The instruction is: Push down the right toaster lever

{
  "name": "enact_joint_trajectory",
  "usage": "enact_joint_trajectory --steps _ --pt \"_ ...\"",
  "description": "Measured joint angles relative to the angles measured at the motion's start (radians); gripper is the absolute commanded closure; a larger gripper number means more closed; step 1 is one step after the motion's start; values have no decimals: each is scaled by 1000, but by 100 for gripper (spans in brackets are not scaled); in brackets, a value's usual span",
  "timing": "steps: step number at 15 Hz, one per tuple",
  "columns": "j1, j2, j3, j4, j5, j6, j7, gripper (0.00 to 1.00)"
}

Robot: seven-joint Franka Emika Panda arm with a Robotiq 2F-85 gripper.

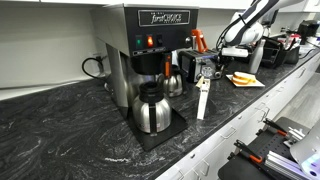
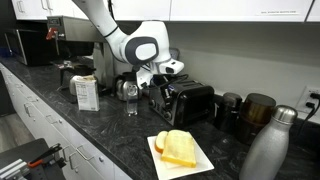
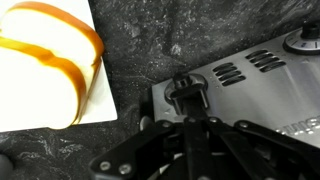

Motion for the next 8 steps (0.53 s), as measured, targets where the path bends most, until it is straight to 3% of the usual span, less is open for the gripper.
enact_joint_trajectory --steps 3,5,8 --pt "0 -3 0 -1 0 0 0 100" --pt "0 -3 0 -1 0 0 0 73" --pt "-2 -6 -3 -4 -1 -1 0 56"
